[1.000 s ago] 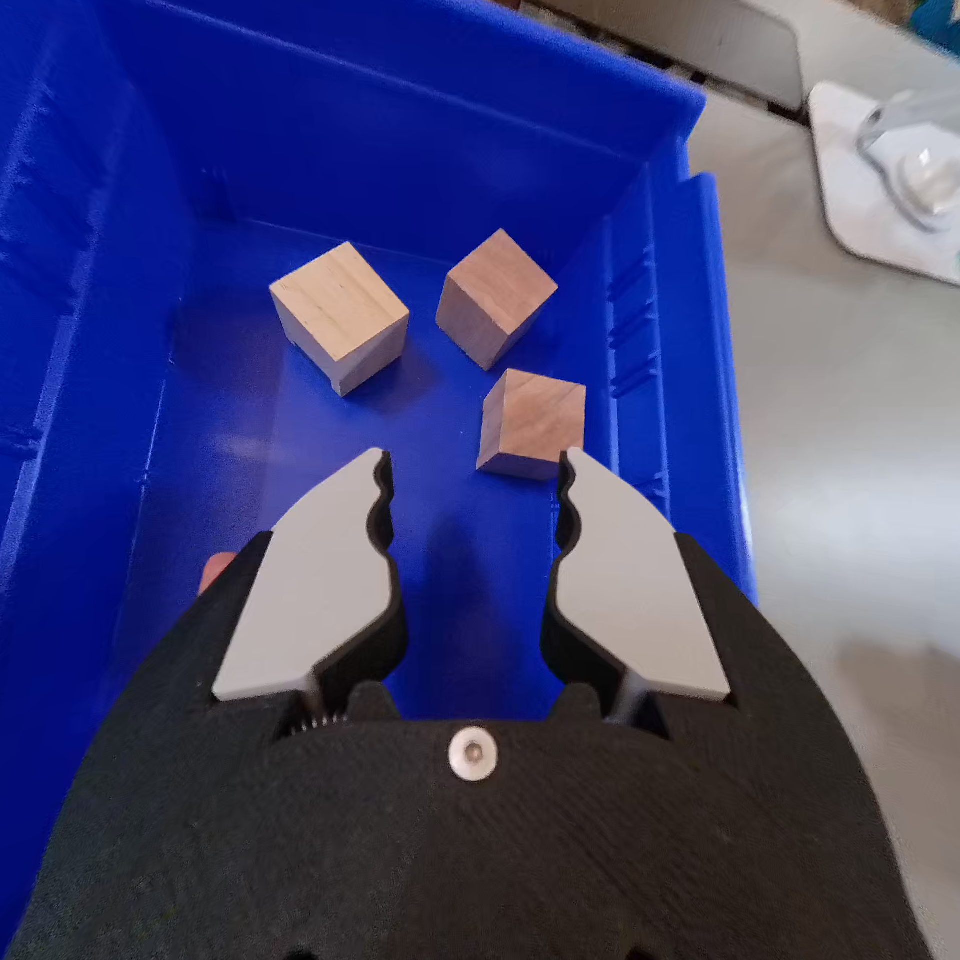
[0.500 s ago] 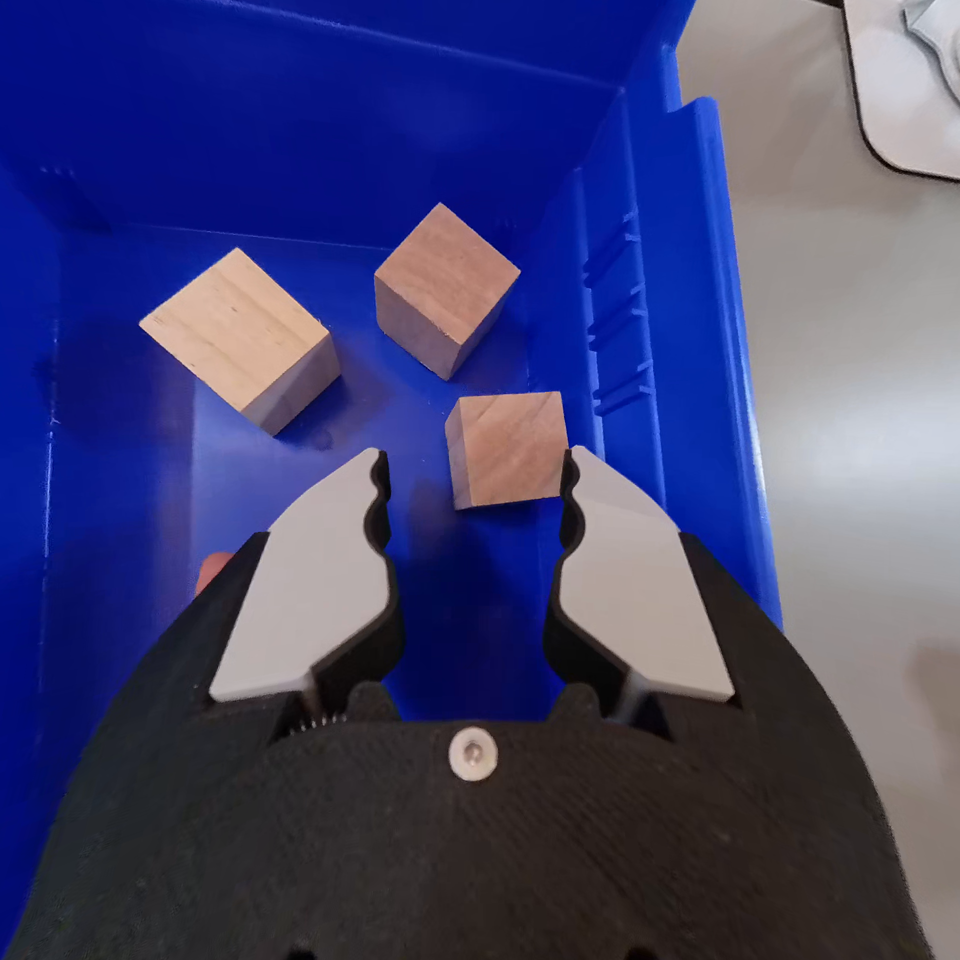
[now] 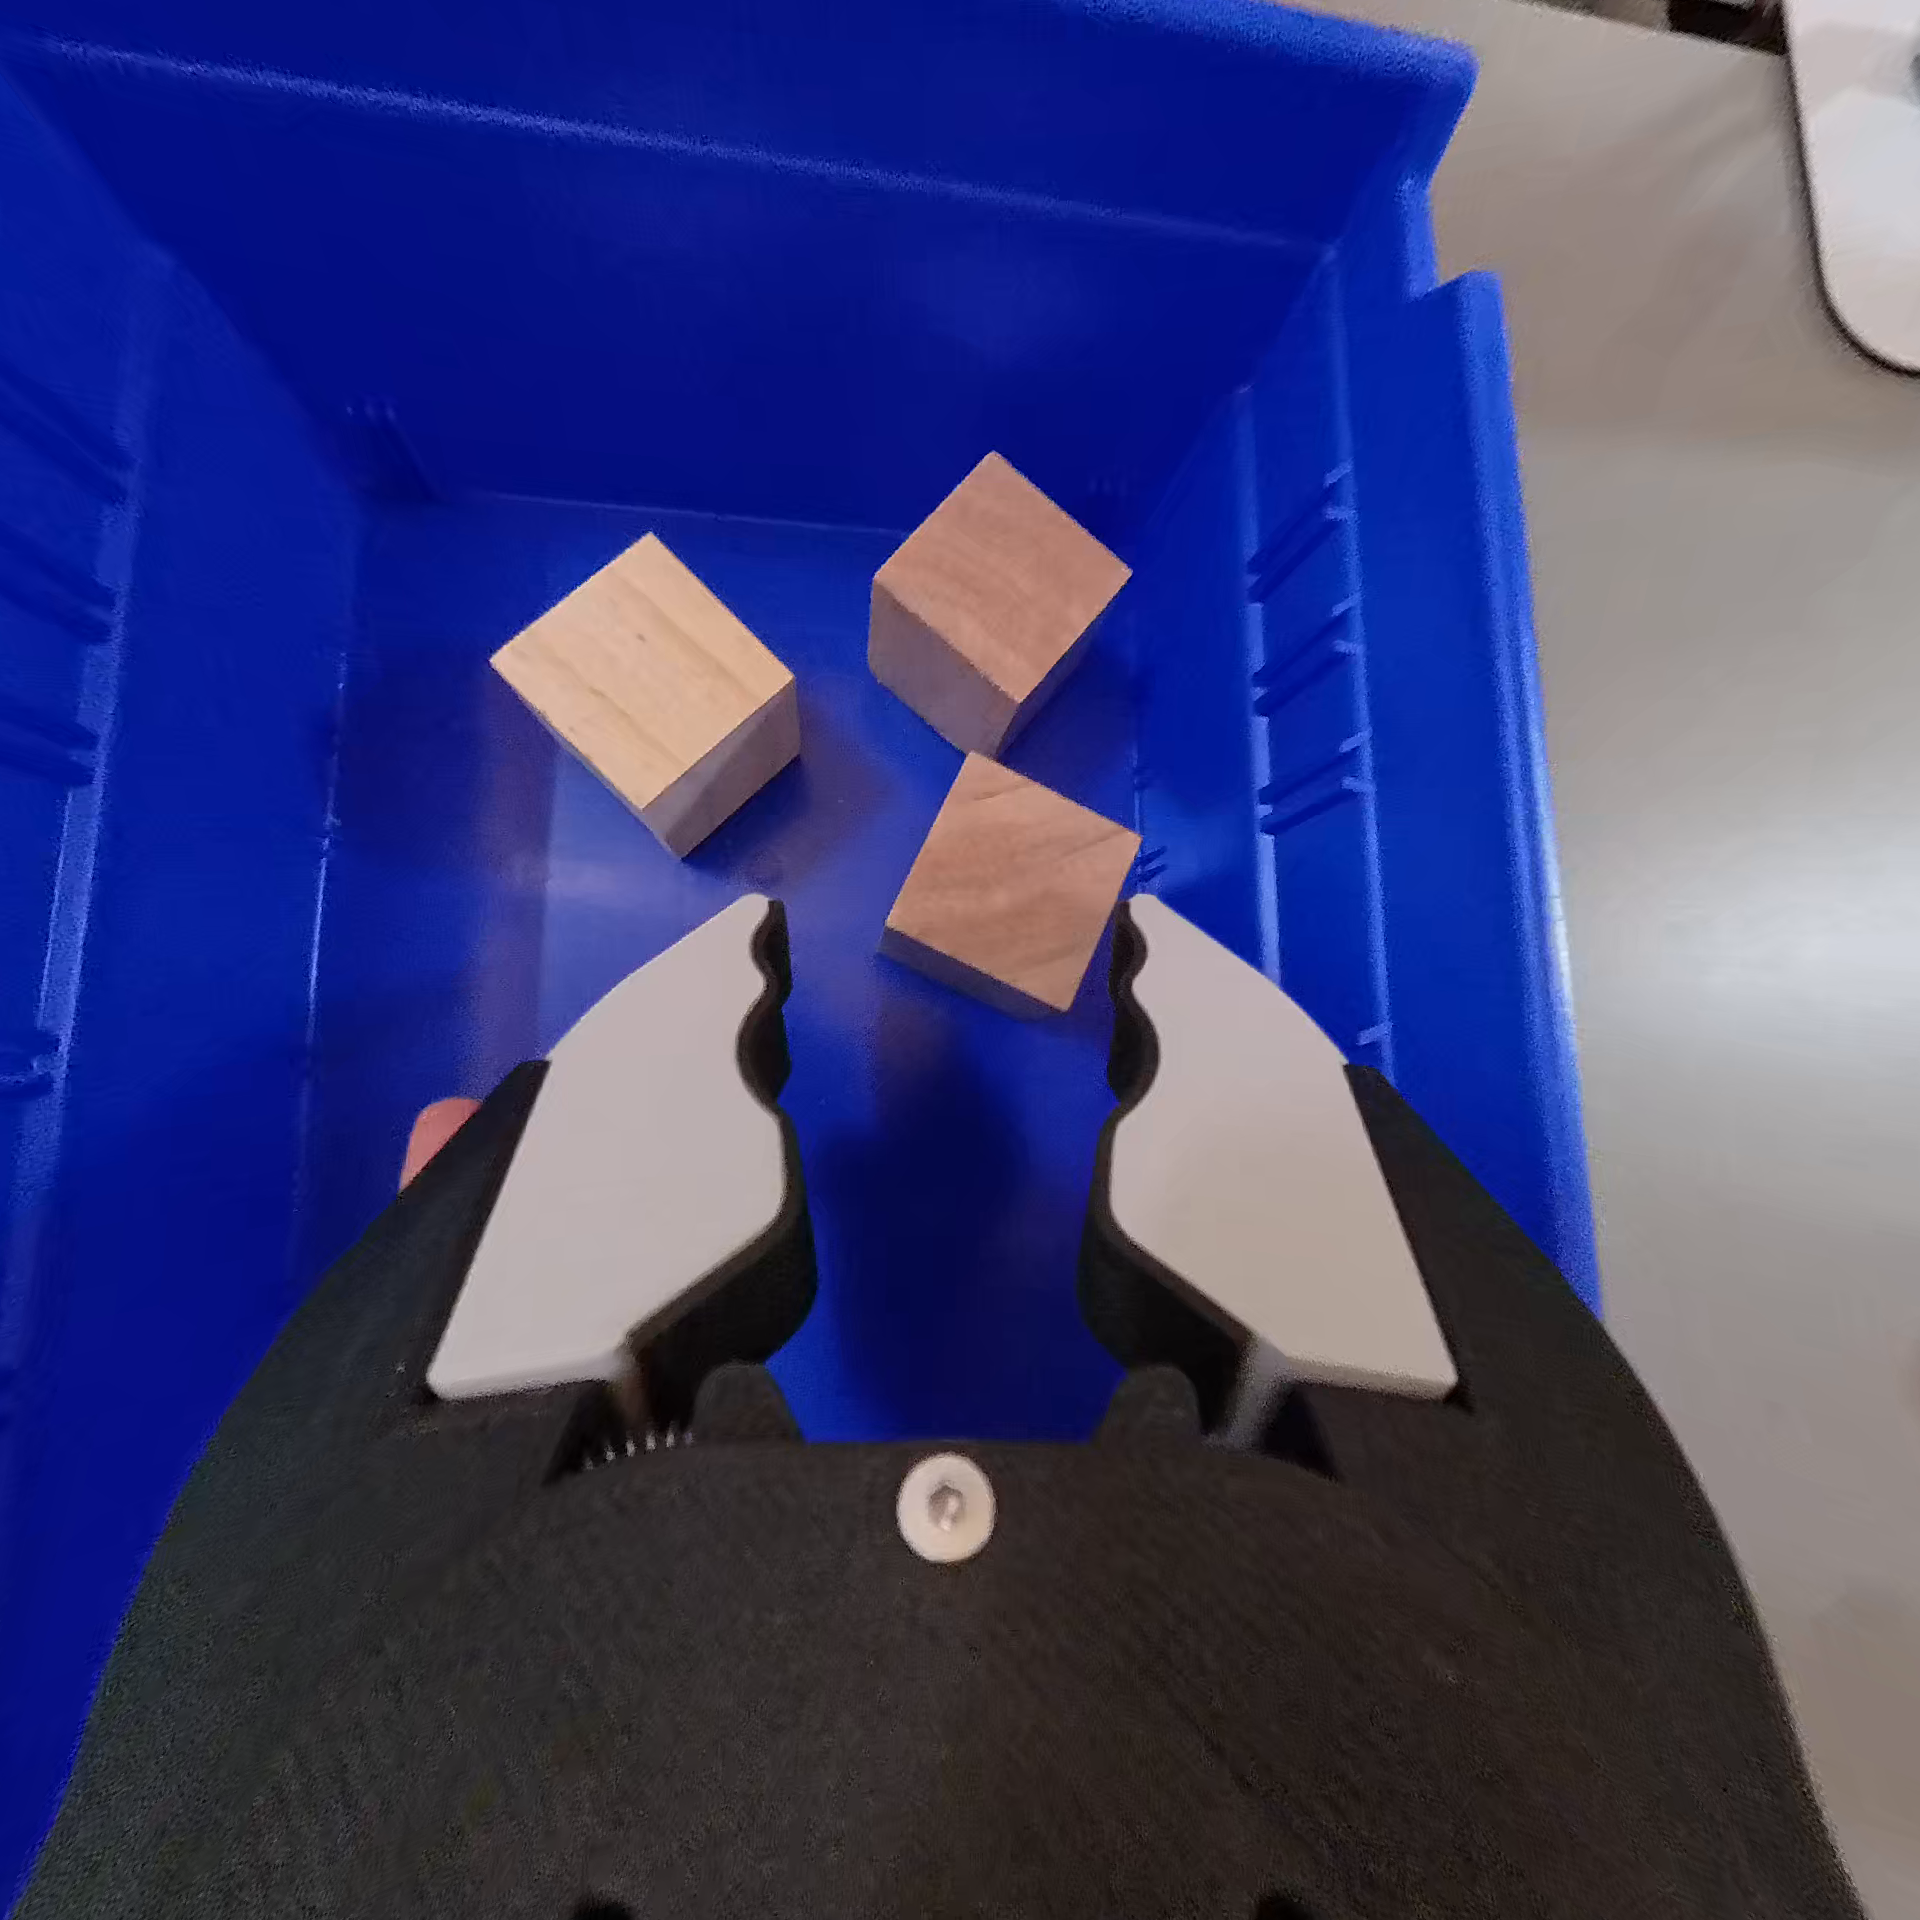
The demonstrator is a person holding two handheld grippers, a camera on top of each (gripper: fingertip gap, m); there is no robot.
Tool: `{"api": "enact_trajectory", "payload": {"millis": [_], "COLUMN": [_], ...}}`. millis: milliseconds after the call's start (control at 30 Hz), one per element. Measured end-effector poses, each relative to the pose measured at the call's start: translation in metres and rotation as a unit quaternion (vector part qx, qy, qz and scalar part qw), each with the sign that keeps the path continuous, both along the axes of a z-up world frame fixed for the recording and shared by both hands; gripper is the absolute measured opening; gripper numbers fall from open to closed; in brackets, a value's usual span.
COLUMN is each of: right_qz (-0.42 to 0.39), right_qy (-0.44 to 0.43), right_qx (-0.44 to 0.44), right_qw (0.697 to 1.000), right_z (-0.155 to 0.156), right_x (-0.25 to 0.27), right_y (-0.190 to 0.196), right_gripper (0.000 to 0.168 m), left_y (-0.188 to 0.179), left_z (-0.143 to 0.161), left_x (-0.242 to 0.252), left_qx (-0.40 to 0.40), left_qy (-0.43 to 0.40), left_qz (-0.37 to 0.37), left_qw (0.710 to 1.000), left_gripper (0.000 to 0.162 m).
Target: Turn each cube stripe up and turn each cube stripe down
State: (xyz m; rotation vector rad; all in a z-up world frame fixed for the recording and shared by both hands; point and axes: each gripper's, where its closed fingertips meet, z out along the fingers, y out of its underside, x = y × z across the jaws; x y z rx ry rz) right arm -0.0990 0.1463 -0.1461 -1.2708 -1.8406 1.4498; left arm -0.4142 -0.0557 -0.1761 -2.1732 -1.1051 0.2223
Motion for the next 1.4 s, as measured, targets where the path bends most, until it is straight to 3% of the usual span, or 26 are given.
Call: {"api": "enact_trajectory", "payload": {"millis": [133, 333, 467, 633, 800, 933, 1033, 1200, 1400], "right_qz": [0.000, 0.000, 0.002, 0.005, 0.005, -0.003, -0.013, -0.026, -0.045], "right_qy": [-0.001, 0.000, -0.002, -0.001, 0.006, 0.026, 0.054, 0.172, 0.328], "right_qx": [0.000, 0.000, -0.001, 0.000, 0.001, 0.012, 0.027, 0.068, 0.138], "right_qw": [1.000, 1.000, 1.000, 1.000, 1.000, 1.000, 0.998, 0.982, 0.933], "right_z": [-0.001, 0.000, -0.001, -0.001, 0.002, 0.010, 0.020, 0.056, 0.099], "right_x": [0.000, 0.000, 0.000, -0.001, -0.001, -0.003, -0.003, -0.002, -0.001], "right_y": [0.000, 0.000, 0.000, -0.001, 0.000, 0.006, 0.010, 0.013, 0.005], "right_gripper": [0.057, 0.057, 0.057, 0.056, 0.056, 0.056, 0.057, 0.062, 0.061], "left_y": [0.012, 0.009, 0.013, 0.004, -0.004, -0.001, 0.013, 0.059, 0.119], "left_z": [0.004, -0.013, -0.015, -0.004, 0.041, 0.102, 0.147, 0.198, 0.213], "left_x": [0.003, -0.003, -0.001, -0.007, -0.016, -0.009, 0.014, 0.067, 0.145], "left_qx": [0.019, -0.048, -0.038, -0.030, 0.067, 0.237, 0.342, 0.412, 0.496], "left_qy": [0.014, 0.044, 0.044, 0.055, 0.085, 0.086, 0.077, 0.078, -0.019], "left_qz": [-0.029, -0.044, -0.061, -0.038, 0.009, 0.021, -0.028, -0.123, -0.210], "left_qw": [0.999, 0.997, 0.996, 0.997, 0.994, 0.967, 0.936, 0.900, 0.842], "left_gripper": [0.061, 0.060, 0.045, 0.045, 0.044, 0.043, 0.043, 0.044, 0.043]}}
